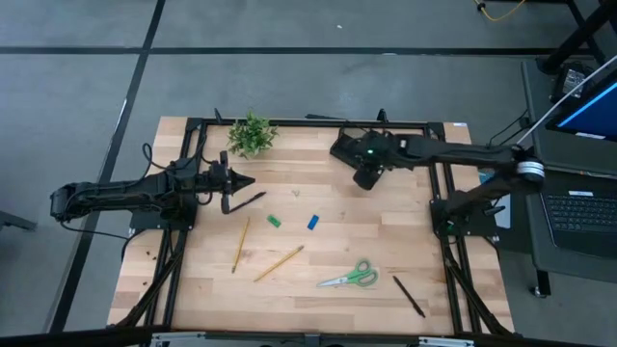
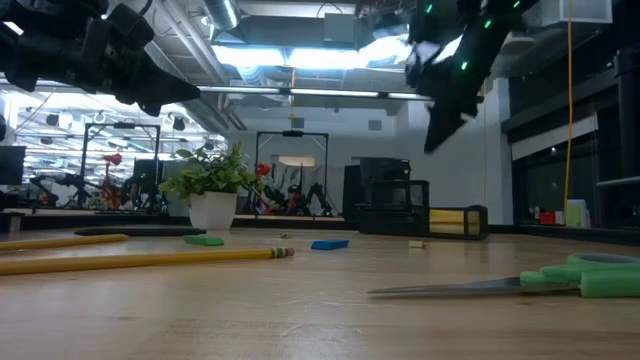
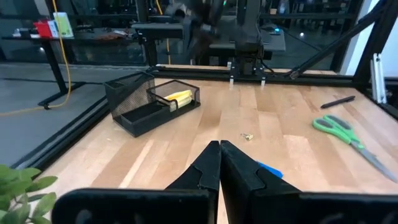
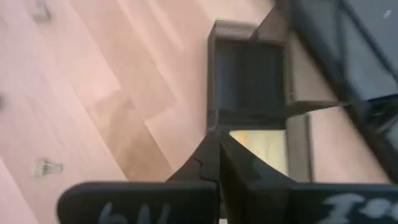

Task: Pick and place office supplies into organizer
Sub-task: Put the left black pen into the black desk organizer

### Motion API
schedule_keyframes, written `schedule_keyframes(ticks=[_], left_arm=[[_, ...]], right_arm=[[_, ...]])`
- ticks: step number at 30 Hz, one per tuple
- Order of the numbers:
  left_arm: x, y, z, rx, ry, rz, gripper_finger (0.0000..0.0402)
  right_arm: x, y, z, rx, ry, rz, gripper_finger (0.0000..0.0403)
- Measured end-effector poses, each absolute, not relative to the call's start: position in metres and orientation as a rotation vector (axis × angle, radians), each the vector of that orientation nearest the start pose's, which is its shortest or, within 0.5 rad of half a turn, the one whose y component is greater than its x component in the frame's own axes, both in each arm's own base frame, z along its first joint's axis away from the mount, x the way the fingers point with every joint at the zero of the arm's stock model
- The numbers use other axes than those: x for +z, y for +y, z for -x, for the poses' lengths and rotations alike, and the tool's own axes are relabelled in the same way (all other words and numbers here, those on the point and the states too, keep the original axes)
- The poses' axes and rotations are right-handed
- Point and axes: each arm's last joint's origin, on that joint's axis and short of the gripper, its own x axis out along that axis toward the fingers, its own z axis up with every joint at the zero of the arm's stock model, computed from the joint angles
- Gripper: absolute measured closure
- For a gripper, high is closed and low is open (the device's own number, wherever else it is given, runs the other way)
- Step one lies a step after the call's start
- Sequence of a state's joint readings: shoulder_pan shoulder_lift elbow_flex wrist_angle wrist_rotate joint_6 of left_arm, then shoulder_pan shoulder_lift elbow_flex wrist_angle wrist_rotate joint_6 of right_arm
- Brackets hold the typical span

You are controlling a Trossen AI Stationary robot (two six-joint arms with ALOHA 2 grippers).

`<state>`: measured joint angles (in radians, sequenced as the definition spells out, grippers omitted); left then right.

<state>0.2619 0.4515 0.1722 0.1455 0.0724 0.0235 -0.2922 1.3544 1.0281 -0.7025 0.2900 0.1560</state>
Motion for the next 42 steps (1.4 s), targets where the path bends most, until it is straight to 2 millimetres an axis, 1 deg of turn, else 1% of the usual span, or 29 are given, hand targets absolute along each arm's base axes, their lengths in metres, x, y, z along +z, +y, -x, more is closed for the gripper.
schedule_keyframes(ticks=[2,3,6,8,13,17,19,23,30,33,36,40,42], left_arm=[[0.196,0.032,-0.126,0.188,0.135,-0.018,0.0398],[0.196,0.032,-0.126,0.188,0.136,-0.024,0.0398],[0.196,0.032,-0.126,0.189,0.137,-0.024,0.0398],[0.196,0.032,-0.126,0.188,0.137,-0.025,0.0398],[0.195,0.032,-0.126,0.208,0.15,-0.014,0.0398],[0.188,0.034,-0.125,0.271,0.304,0.039,0.0398],[0.185,0.034,-0.125,0.298,0.4,0.077,0.0398],[0.187,0.035,-0.127,0.315,0.525,0.148,0.0398],[0.201,0.032,-0.141,0.287,0.632,0.122,0.0398],[0.205,0.027,-0.145,0.267,0.731,0.131,0.0398],[0.211,0.021,-0.151,0.283,0.813,0.132,0.0398],[0.21,0.009,-0.157,0.282,0.915,0.163,0.0398],[0.206,0.003,-0.16,0.283,0.952,0.177,0.0398]], right_arm=[[0.268,-0.076,-0.245,-0.613,0.941,-0.123,0.0402],[0.27,-0.071,-0.243,-0.612,0.923,-0.118,0.0402],[0.269,-0.058,-0.24,-0.591,0.869,-0.093,0.0403],[0.261,-0.051,-0.238,-0.566,0.824,-0.082,0.0403],[0.225,-0.035,-0.235,-0.496,0.725,-0.075,0.0403],[0.214,-0.025,-0.235,-0.376,0.618,-0.049,0.0403],[0.213,-0.021,-0.238,-0.33,0.554,-0.029,0.0402],[0.213,-0.019,-0.239,-0.301,0.52,-0.008,0.04],[0.212,-0.019,-0.238,-0.298,0.538,0.006,0.04],[0.211,-0.019,-0.237,-0.298,0.549,0.006,0.0398],[0.21,-0.019,-0.237,-0.297,0.557,0.007,0.0397],[0.21,-0.019,-0.237,-0.298,0.559,0.008,0.0397],[0.21,-0.019,-0.237,-0.298,0.56,0.008,0.0396]])
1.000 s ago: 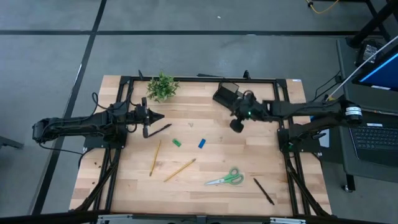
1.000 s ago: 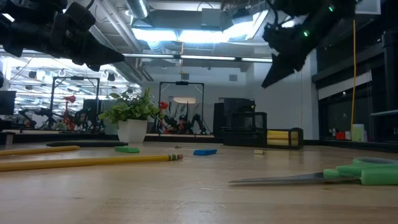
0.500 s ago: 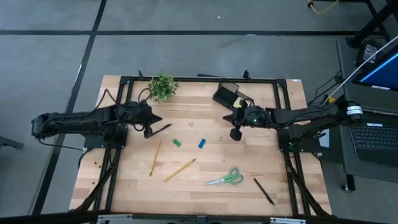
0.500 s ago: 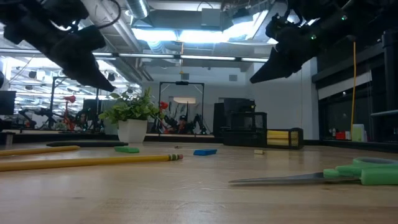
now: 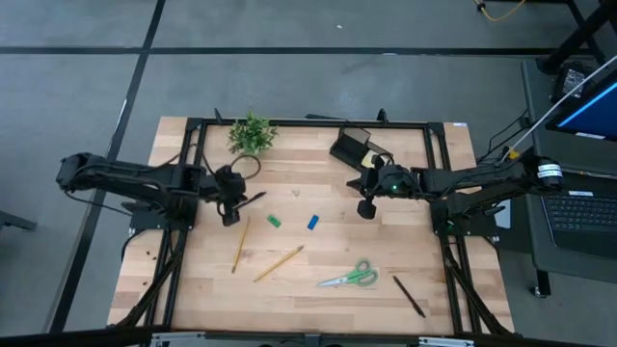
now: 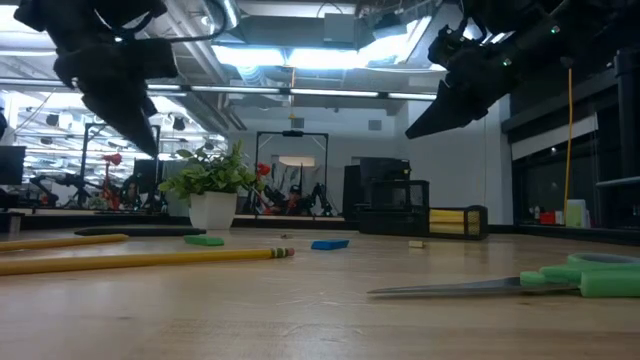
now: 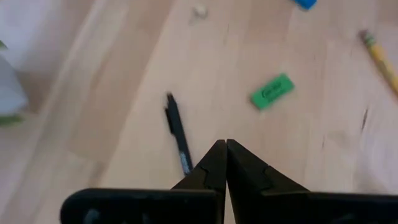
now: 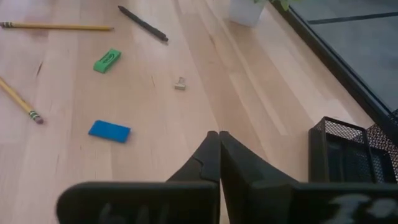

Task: Pick and place office supplies into organizer
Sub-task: Put the left black pen into the black desk organizer

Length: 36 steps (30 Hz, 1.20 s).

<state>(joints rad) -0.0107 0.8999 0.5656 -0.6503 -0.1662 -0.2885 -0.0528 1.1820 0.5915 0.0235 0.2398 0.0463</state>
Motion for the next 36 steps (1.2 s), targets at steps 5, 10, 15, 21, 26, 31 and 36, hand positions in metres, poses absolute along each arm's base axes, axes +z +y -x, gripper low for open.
schedule_keyframes(ticks=[5,10,15,21,26,31,36], left_arm=[[0.192,-0.004,-0.165,0.309,1.067,0.137,0.0398],[0.184,-0.004,-0.169,0.321,1.12,0.121,0.0397],[0.18,-0.004,-0.171,0.335,1.143,0.134,0.0382],[0.179,-0.004,-0.172,0.346,1.147,0.148,0.0339],[0.179,-0.004,-0.172,0.366,1.141,0.177,0.0295],[0.175,-0.004,-0.172,0.393,1.165,0.193,0.0262],[0.164,-0.004,-0.175,0.442,1.243,0.185,0.0248]], right_arm=[[0.209,-0.02,-0.237,-0.298,0.563,0.009,0.0396],[0.209,-0.02,-0.236,-0.298,0.57,0.009,0.0396],[0.203,-0.019,-0.234,-0.298,0.586,0.009,0.0396],[0.193,-0.019,-0.229,-0.298,0.61,0.01,0.0396],[0.194,-0.019,-0.23,-0.298,0.594,0.01,0.0396],[0.194,-0.019,-0.23,-0.298,0.591,0.01,0.0396],[0.194,-0.019,-0.23,-0.297,0.591,0.011,0.0396]])
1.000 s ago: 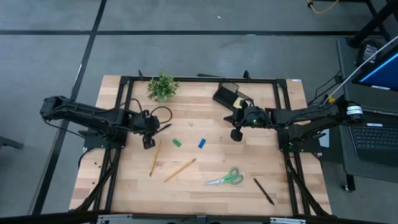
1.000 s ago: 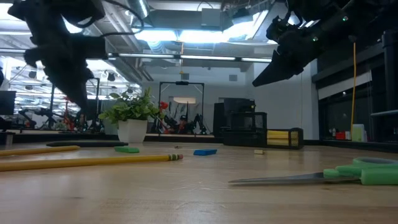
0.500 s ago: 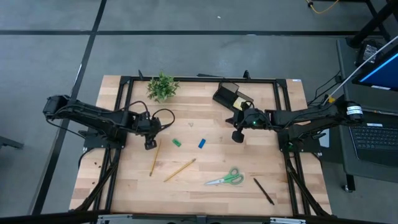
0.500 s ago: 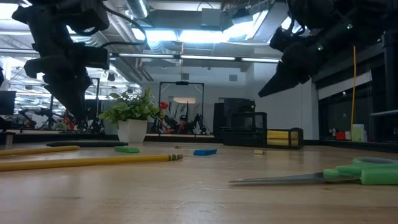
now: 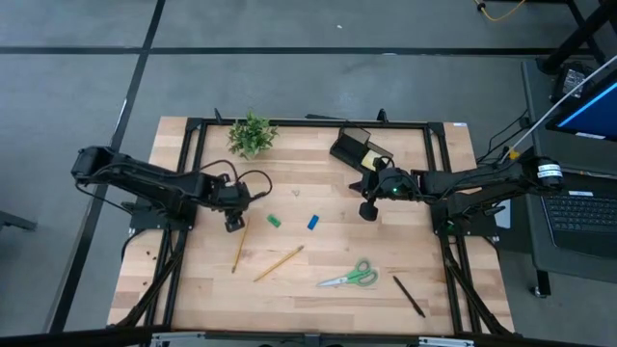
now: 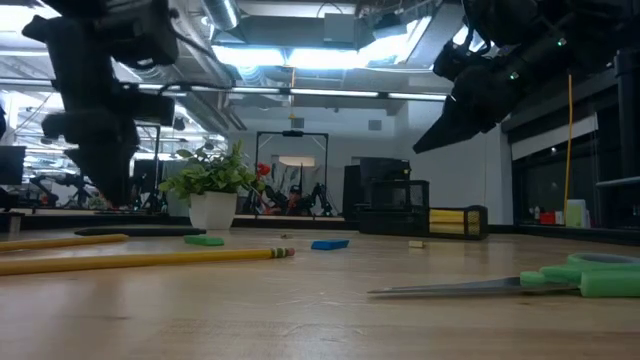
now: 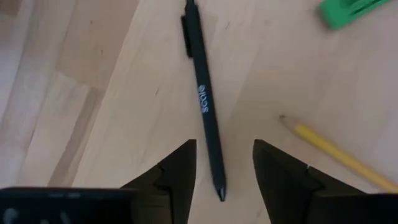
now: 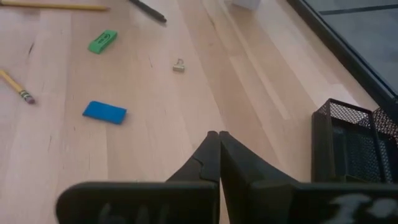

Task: Pick and place office supplies into organizer
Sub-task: Put the left black pen into the black desk organizer

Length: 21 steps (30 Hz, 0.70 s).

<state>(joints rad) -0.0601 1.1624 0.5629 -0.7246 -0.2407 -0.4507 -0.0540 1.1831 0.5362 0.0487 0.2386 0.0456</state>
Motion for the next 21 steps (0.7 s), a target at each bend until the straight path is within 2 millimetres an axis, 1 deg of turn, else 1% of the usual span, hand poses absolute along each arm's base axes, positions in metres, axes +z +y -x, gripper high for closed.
schedule_keyframes(ticks=[8,14,18,21], left_arm=[[0.144,-0.004,-0.184,0.464,1.341,0.161,0.0251],[0.132,0.001,-0.188,0.514,1.397,0.228,0.0251],[0.129,0.004,-0.19,0.508,1.414,0.276,0.0264],[0.129,0.005,-0.19,0.512,1.405,0.305,0.0282]], right_arm=[[0.194,-0.019,-0.23,-0.298,0.59,0.011,0.0396],[0.194,-0.019,-0.231,-0.298,0.588,0.01,0.0396],[0.194,-0.019,-0.231,-0.298,0.588,0.01,0.0396],[0.194,-0.019,-0.231,-0.298,0.588,0.01,0.0396]])
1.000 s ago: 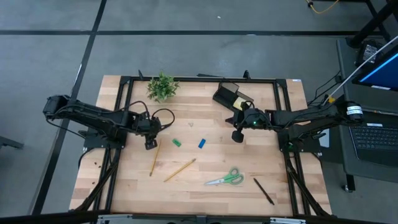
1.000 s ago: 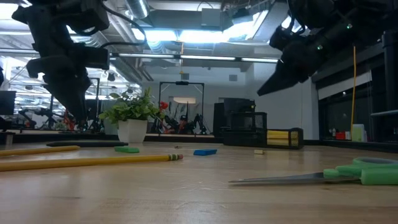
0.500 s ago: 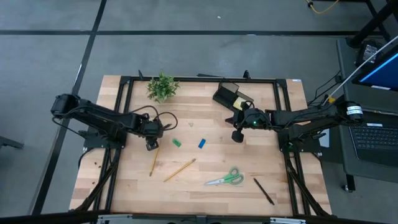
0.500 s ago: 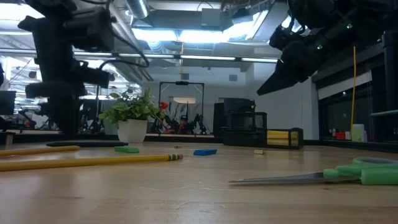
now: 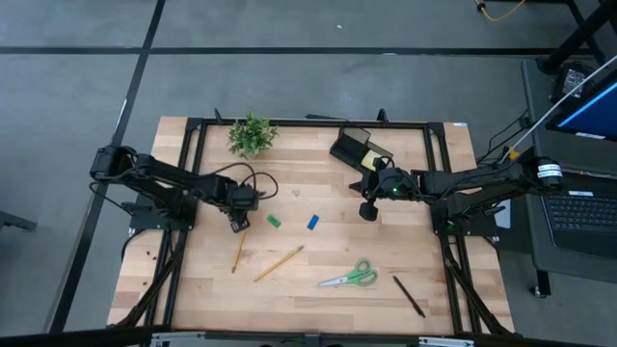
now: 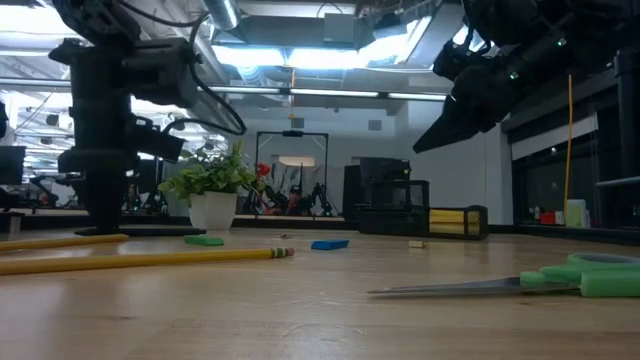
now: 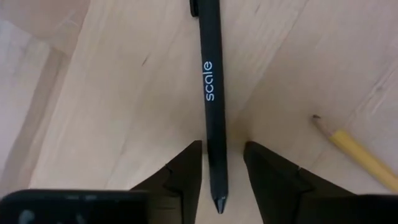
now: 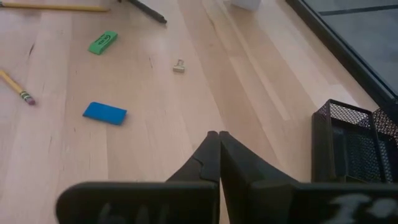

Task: Pick and place office supplies into organizer
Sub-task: Put the left black pen into the black desk organizer

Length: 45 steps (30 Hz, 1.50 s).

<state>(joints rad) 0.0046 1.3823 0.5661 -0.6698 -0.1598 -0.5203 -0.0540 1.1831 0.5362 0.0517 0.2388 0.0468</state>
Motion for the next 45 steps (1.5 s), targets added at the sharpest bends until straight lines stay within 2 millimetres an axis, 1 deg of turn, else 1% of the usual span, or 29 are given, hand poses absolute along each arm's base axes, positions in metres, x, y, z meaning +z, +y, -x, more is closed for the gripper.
schedule_keyframes(ticks=[10,11,15,18,20,26,30,37,40,45], left_arm=[[0.13,0.006,-0.191,0.466,1.402,0.274,0.0377],[0.13,0.006,-0.191,0.468,1.402,0.272,0.0382],[0.131,0.005,-0.191,0.473,1.393,0.258,0.0382],[0.135,0.002,-0.191,0.47,1.342,0.187,0.0381],[0.14,0.002,-0.194,0.488,1.256,0.132,0.0382],[0.167,0.003,-0.197,0.452,1.04,0.09,0.0383],[0.184,0.004,-0.199,0.434,0.887,0.043,0.0383],[0.209,0.003,-0.215,0.302,0.633,-0.089,0.0383],[0.21,0.006,-0.219,0.228,0.504,-0.115,0.0383],[0.204,0.02,-0.218,0.174,0.324,-0.097,0.0383]], right_arm=[[0.194,-0.019,-0.231,-0.298,0.588,0.01,0.0396],[0.194,-0.019,-0.231,-0.298,0.587,0.009,0.0396],[0.194,-0.019,-0.231,-0.299,0.587,0.007,0.0396],[0.194,-0.019,-0.231,-0.299,0.586,0.006,0.0396],[0.195,-0.019,-0.231,-0.299,0.58,0.005,0.0396],[0.197,-0.019,-0.232,-0.293,0.554,0.002,0.0396],[0.201,-0.018,-0.235,-0.261,0.505,-0.006,0.0396],[0.212,-0.018,-0.24,-0.219,0.387,0.001,0.0395],[0.216,-0.017,-0.242,-0.181,0.338,-0.005,0.0395],[0.222,-0.016,-0.246,-0.156,0.263,-0.011,0.0395]])
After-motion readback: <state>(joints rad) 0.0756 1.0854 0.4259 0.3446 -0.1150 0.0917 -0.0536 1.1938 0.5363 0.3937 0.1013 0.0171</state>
